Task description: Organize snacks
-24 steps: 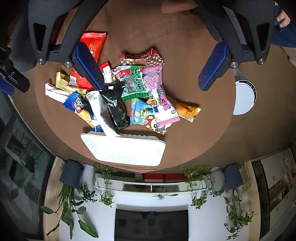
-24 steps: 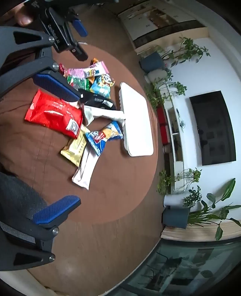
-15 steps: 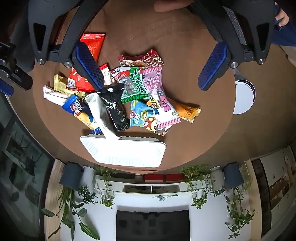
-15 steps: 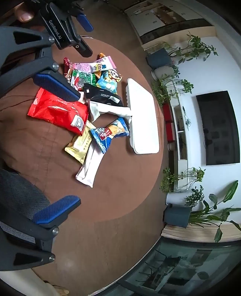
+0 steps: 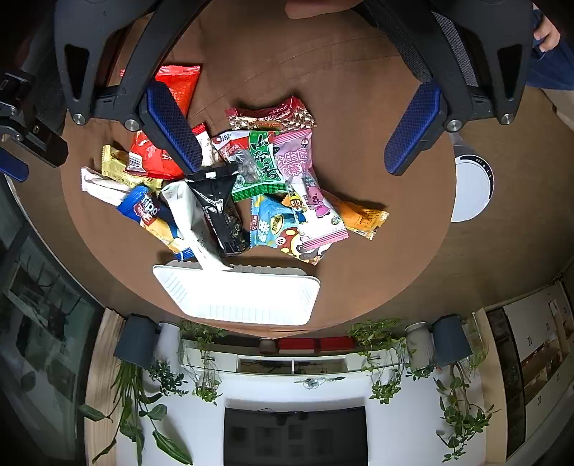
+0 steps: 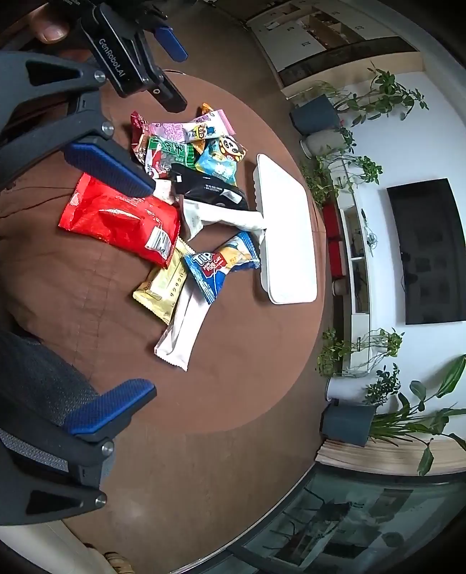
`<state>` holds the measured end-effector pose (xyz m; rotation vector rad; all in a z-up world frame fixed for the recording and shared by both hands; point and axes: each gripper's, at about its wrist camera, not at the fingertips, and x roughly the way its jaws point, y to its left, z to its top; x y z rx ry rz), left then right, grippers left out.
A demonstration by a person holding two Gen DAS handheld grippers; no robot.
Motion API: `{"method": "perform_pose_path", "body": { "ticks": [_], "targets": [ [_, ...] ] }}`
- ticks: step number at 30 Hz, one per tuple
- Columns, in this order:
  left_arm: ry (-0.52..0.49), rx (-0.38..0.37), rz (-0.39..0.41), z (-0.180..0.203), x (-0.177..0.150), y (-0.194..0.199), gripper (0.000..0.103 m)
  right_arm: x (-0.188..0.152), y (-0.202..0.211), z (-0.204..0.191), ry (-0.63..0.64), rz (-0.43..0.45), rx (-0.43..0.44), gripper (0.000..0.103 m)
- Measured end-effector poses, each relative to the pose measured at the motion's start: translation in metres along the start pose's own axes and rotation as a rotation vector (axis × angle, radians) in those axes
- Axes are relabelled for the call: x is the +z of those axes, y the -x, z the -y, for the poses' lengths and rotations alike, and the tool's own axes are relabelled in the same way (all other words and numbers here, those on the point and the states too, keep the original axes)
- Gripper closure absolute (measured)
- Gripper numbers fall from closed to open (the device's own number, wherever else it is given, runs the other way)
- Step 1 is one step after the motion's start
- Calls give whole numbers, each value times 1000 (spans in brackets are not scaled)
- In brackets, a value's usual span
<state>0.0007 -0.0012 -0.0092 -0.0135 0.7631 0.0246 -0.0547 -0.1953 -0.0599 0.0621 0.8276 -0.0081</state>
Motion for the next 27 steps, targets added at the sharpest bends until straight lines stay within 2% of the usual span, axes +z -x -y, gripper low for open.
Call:
{"method": "perform_pose_path", "body": {
  "ticks": [27],
  "targets": [
    [-2,6,-8,0,-5,-6,0,-1,-2,-2,1,-6,7,0]
  ]
}}
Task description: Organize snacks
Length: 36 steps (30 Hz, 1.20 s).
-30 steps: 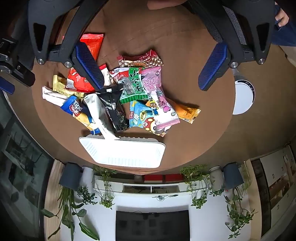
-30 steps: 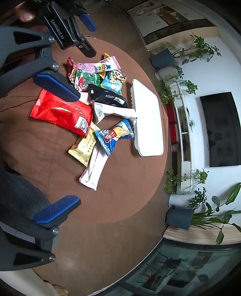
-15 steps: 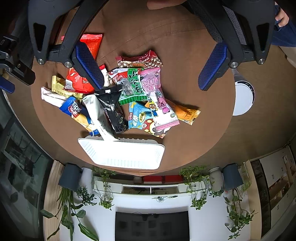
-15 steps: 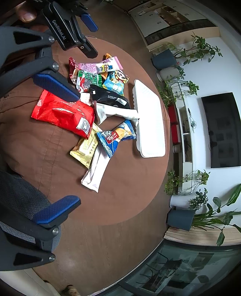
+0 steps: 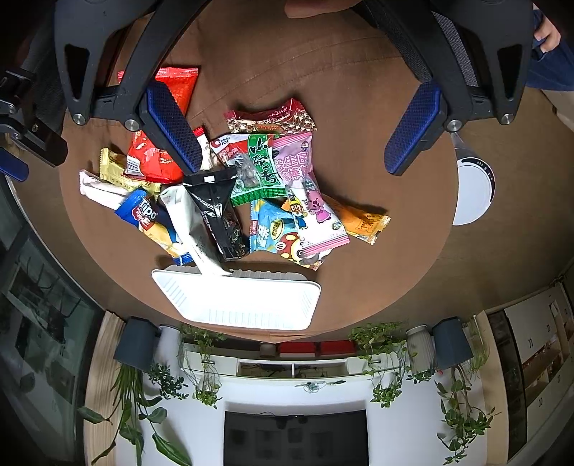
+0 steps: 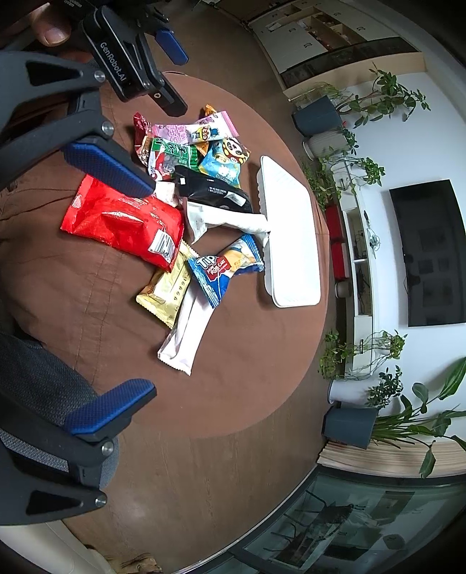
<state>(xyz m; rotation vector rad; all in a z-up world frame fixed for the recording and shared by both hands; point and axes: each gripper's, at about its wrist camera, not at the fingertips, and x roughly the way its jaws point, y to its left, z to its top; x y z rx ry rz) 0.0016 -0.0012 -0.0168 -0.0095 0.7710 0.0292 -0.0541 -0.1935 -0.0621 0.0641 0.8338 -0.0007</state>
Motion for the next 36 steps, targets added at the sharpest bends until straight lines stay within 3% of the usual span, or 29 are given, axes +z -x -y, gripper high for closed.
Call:
{"method": "perform_pose_path", "body": {
  "ticks": [36],
  "targets": [
    [-5,0,-5,4,-5,-3,0,-1,0,-1,3,-3,2,0]
  ]
}}
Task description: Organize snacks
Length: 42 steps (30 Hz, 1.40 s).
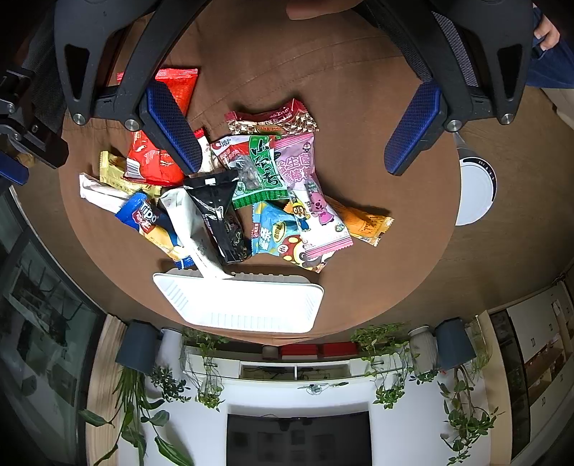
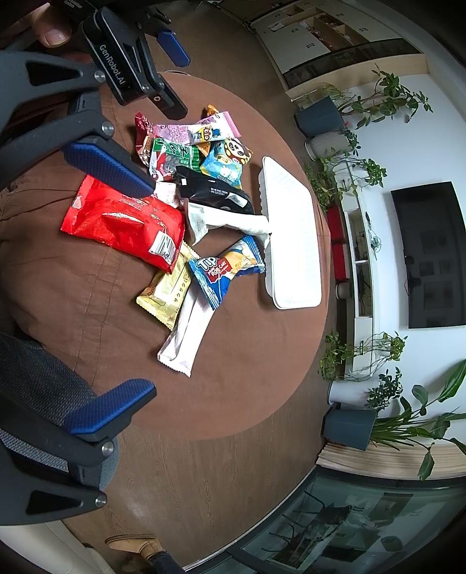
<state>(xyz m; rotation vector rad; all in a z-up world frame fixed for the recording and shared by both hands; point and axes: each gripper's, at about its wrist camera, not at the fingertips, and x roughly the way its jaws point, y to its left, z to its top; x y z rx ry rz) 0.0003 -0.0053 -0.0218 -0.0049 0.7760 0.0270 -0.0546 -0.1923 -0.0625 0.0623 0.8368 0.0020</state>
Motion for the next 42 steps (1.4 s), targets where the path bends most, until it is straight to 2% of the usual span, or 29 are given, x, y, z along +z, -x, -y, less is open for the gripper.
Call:
{"method": "perform_pose_path", "body": {
  "ticks": [36,39,42],
  "targets": [
    [11,-1,-38,-13,-6,-7,0,-4,-2,-5,14,-19,-2,0],
    [37,-13,-32,-24,-5,-10,0,-4,-3,-4,11,-20,1,0],
    [-19,-71,0,-30,-5,-9,0,-5,-3,-1,4,-20,13,0]
  ]
}}
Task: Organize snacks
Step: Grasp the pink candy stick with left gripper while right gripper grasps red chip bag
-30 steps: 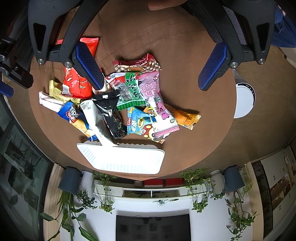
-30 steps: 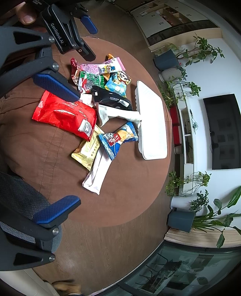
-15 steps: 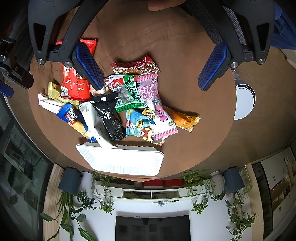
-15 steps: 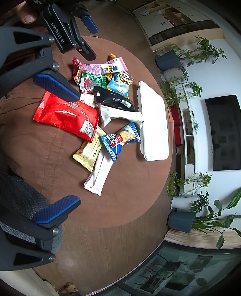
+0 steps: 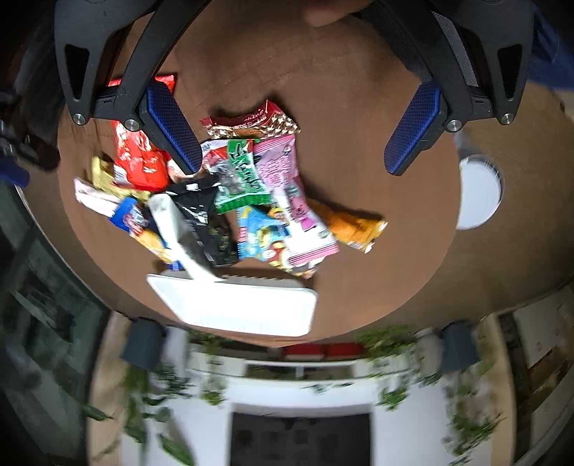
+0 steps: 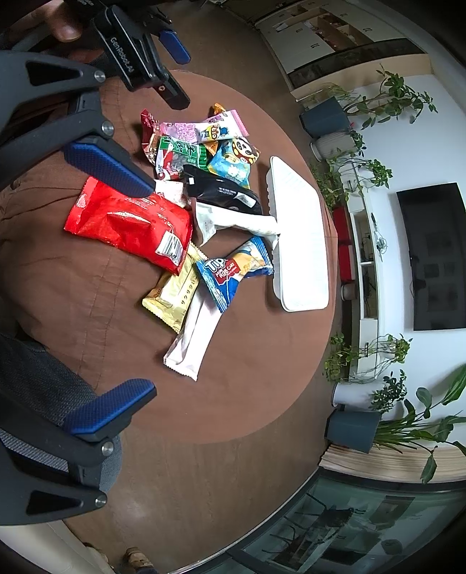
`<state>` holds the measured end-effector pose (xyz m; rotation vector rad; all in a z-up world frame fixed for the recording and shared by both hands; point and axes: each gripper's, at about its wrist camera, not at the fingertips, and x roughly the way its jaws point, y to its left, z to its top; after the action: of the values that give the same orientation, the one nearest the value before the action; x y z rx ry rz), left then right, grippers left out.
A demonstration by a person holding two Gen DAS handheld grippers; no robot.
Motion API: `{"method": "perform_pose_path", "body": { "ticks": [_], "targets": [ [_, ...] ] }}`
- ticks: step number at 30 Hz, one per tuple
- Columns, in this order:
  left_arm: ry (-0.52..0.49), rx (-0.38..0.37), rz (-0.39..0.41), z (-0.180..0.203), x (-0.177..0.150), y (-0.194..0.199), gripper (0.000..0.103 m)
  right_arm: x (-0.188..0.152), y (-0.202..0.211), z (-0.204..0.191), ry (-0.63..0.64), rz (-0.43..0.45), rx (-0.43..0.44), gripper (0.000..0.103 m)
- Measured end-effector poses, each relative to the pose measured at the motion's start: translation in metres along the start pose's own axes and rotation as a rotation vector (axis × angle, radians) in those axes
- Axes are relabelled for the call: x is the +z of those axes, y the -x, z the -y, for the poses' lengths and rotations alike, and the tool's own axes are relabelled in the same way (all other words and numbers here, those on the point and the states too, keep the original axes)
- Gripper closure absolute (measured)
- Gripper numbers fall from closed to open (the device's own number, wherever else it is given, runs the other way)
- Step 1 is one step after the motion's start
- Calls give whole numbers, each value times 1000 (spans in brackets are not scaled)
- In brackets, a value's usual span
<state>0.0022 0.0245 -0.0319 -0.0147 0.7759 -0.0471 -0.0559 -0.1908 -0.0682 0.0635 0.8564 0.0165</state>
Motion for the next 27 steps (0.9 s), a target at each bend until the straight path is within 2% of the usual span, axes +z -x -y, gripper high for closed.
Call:
{"method": "perform_pose_path", "body": {
  "ticks": [1,5,8,10,15,18,20,22,25,27],
  "targets": [
    [-34,-23,1,-2,-2,0,0,0,0,2,-3,0,5,0],
    [-84,-6,-61,-7,-14,-5,0,1,-2,9,-19,0,46,0],
    [-28,-1,-155,-19,-19,-14,0,3,-4,12,-23,8,79,0],
    [5,-21,-174,-24,-17,-18,0,4,-6,13,-28,3,97,0],
    [25,-6,-186,-19,-2,-31,0,5,-18,15,-59,-37,133,18],
    [38,-12,-189,-15,14,-44,1,4,-25,15,-68,-62,144,24],
    [67,-53,-198,-16,22,-55,7,4,-28,15,-69,-69,148,27],
    [78,-77,-230,-15,26,-68,32,4,-30,14,-69,-77,156,28],
    [86,-65,-267,-13,29,-89,40,4,-35,12,-64,-89,165,29],
    [97,-63,-277,-15,30,-100,42,4,-39,10,-58,-97,169,29]
  ]
}}
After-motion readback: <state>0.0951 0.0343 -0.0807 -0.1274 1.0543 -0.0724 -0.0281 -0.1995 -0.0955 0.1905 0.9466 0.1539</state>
